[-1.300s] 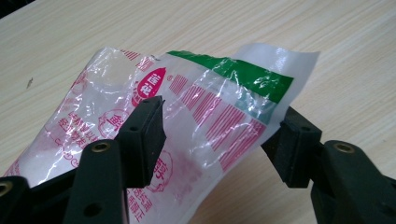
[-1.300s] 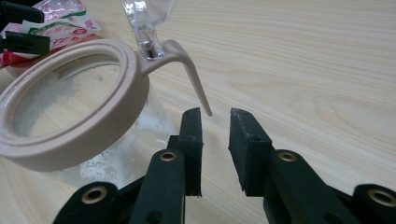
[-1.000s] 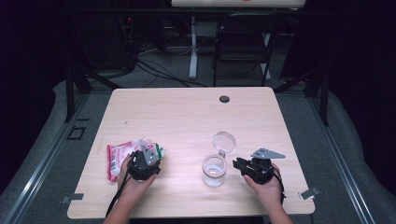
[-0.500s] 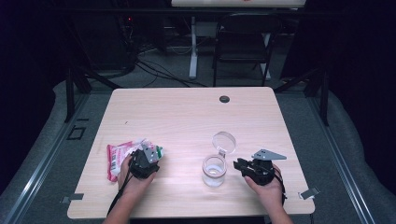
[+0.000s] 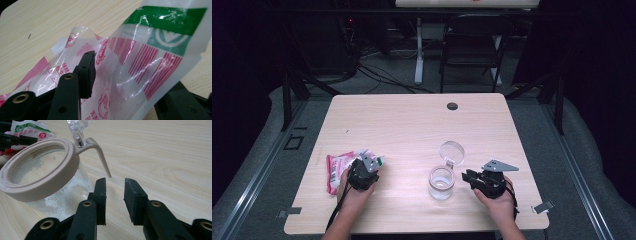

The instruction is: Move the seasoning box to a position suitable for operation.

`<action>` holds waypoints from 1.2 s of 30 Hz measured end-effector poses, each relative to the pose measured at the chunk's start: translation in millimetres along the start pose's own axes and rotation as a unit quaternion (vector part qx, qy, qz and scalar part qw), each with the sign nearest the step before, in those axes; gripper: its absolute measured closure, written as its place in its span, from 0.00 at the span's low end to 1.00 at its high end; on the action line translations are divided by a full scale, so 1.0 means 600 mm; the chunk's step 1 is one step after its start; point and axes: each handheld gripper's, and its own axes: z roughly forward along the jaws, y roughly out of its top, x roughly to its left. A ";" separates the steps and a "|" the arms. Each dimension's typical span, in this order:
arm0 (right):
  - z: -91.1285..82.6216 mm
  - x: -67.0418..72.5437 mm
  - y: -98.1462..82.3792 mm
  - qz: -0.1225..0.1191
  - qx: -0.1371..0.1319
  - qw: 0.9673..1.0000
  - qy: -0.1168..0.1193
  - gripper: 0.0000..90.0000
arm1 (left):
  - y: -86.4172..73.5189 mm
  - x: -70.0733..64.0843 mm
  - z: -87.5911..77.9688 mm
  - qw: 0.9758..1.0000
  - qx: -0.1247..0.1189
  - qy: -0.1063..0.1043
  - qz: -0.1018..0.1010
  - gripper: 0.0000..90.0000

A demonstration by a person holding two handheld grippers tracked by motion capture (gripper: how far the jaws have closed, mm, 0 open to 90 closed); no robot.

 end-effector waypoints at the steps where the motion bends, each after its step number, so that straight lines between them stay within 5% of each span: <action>1: 0.000 -0.001 0.000 -0.003 0.003 1.000 -0.002 0.79 | 0.000 0.000 0.000 1.000 0.000 0.000 0.000 0.67; 18: 0.001 0.000 -0.001 -0.002 0.003 1.000 -0.001 0.78 | 0.001 0.029 -0.018 0.999 -0.012 -0.017 -0.040 0.96; 26: 0.002 -0.001 -0.001 -0.001 0.003 1.000 -0.001 0.78 | -0.006 0.070 -0.036 0.993 -0.032 -0.049 -0.107 1.00; 32: 0.002 -0.001 -0.002 -0.001 0.003 1.000 -0.001 0.78 | -0.006 0.086 -0.052 0.991 -0.041 -0.049 -0.119 1.00; 36: 0.002 -0.002 -0.001 0.002 0.000 1.000 0.000 0.78 | -0.008 0.110 -0.075 0.987 -0.063 -0.044 -0.144 1.00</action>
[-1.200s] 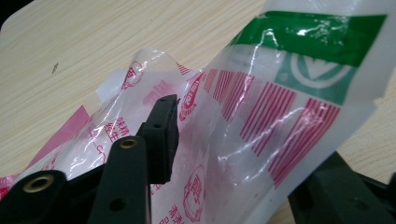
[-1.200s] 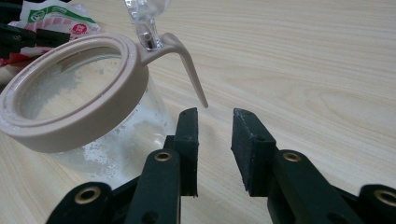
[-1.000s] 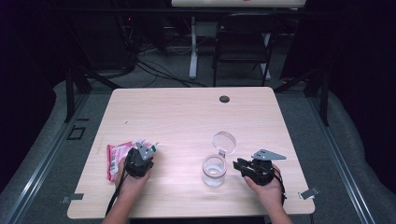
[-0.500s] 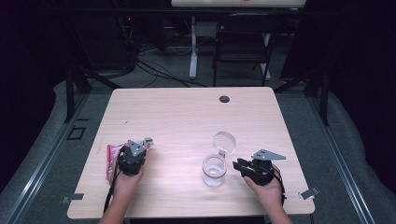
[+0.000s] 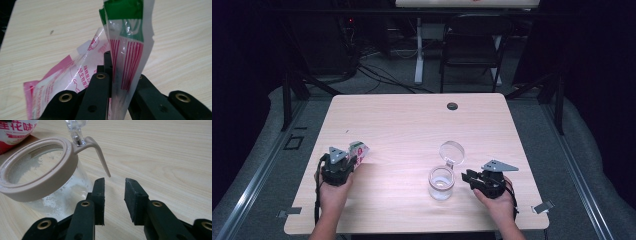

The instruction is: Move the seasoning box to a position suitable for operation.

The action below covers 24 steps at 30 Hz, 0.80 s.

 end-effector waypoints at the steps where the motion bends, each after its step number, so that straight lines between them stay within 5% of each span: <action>1: 0.000 0.000 0.000 -0.001 -0.001 1.000 -0.001 0.78 | 0.001 0.004 -0.004 1.000 -0.004 0.001 -0.003 1.00; 6: -0.001 0.000 0.000 -0.001 0.000 1.000 -0.002 0.78 | 0.005 0.025 -0.026 0.999 -0.025 0.009 -0.022 1.00; 16: -0.001 0.001 0.000 -0.004 0.002 1.000 -0.004 0.78 | 0.017 0.047 -0.062 0.998 -0.055 0.034 -0.022 1.00; 24: 0.000 0.001 0.000 -0.004 0.002 1.000 -0.002 0.78 | 0.020 0.083 -0.096 0.994 -0.083 0.057 -0.046 1.00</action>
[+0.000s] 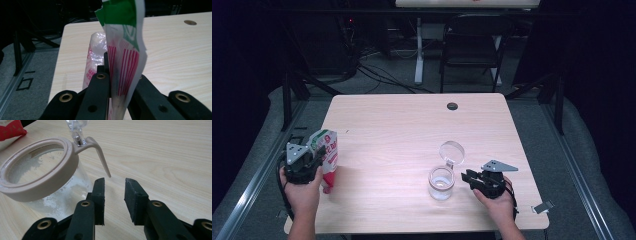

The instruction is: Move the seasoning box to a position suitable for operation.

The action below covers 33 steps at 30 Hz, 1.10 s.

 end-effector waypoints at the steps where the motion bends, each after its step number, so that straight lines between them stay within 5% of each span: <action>1: 0.000 0.000 0.000 0.000 0.000 1.000 0.000 0.78 | 0.000 0.000 0.000 1.000 0.000 0.000 0.000 1.00; 7: 0.000 0.000 0.000 -0.002 -0.001 1.000 0.000 0.78 | 0.013 0.009 -0.022 1.000 -0.012 0.010 -0.004 1.00; 12: 0.000 0.001 0.000 -0.001 -0.004 1.000 0.002 0.78 | 0.023 0.007 -0.037 0.999 -0.030 -0.004 -0.011 1.00; 25: 0.000 0.000 0.000 -0.001 -0.003 1.000 0.000 0.77 | 0.036 -0.045 -0.028 0.998 -0.012 -0.061 0.022 1.00; 33: -0.001 0.000 0.000 0.000 -0.004 1.000 0.000 0.77 | 0.041 -0.101 -0.017 0.992 0.001 -0.109 0.060 1.00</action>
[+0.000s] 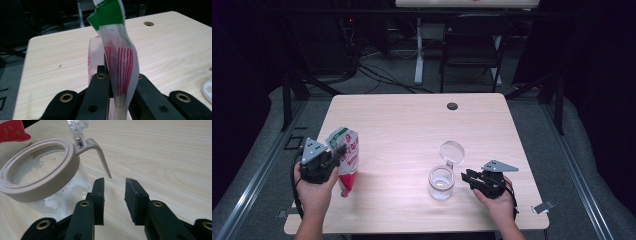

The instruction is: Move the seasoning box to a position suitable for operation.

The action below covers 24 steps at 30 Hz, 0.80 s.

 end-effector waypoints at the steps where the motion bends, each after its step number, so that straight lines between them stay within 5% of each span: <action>1: 0.000 0.000 0.000 0.000 0.000 1.000 0.000 0.77 | 0.002 -0.006 0.003 1.000 0.001 -0.006 0.004 1.00; 11: -0.001 0.000 0.000 0.002 -0.003 1.000 0.001 0.76 | 0.009 -0.069 0.038 0.996 0.009 -0.071 0.049 1.00; 24: -0.003 -0.001 0.001 0.001 -0.004 1.000 0.001 0.76 | 0.014 -0.150 0.066 0.985 0.005 -0.149 0.090 1.00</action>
